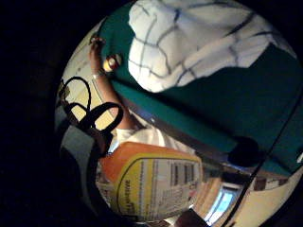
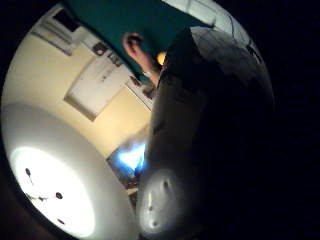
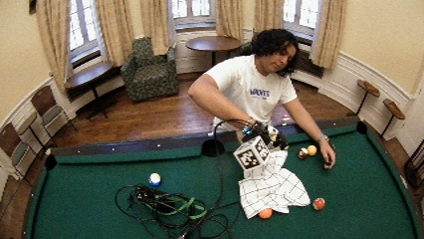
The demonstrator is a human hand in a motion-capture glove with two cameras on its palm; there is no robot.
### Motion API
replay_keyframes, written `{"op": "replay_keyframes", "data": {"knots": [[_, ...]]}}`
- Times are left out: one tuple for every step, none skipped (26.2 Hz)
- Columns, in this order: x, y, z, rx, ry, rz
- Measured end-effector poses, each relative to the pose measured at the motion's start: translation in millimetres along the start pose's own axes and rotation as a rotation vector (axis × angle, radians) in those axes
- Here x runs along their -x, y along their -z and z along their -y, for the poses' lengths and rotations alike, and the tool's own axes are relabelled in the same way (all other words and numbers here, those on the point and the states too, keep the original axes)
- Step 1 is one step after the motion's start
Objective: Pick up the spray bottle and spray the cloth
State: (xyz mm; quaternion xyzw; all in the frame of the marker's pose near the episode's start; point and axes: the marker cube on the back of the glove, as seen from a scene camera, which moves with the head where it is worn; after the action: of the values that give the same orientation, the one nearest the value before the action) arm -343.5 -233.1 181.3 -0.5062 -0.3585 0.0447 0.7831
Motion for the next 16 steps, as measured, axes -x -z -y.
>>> {"op": "replay_keyframes", "data": {"knots": [[-2.4,-9.3,5.7,0.03,-0.041,-0.024],[-5.3,-17.0,10.8,0.056,-0.084,-0.047],[-8.8,-23.5,15.3,0.08,-0.126,-0.069],[-12.8,-29.0,19.3,0.101,-0.166,-0.09],[-17.1,-33.9,23.0,0.119,-0.204,-0.11],[-21.4,-38.0,26.2,0.133,-0.238,-0.13],[-25.7,-41.5,29.1,0.145,-0.27,-0.149],[-29.9,-44.1,31.4,0.153,-0.301,-0.166],[-33.7,-46.0,33.1,0.16,-0.329,-0.181],[-37.2,-47.3,34.3,0.166,-0.355,-0.191],[-40.3,-48.1,35.1,0.17,-0.378,-0.197],[-43.0,-48.9,35.7,0.174,-0.397,-0.2],[-45.7,-49.7,36.2,0.177,-0.414,-0.203],[-48.3,-50.7,36.7,0.181,-0.429,-0.208],[-50.7,-51.8,37.2,0.186,-0.442,-0.213],[-52.8,-53.0,37.7,0.191,-0.454,-0.219]]}}
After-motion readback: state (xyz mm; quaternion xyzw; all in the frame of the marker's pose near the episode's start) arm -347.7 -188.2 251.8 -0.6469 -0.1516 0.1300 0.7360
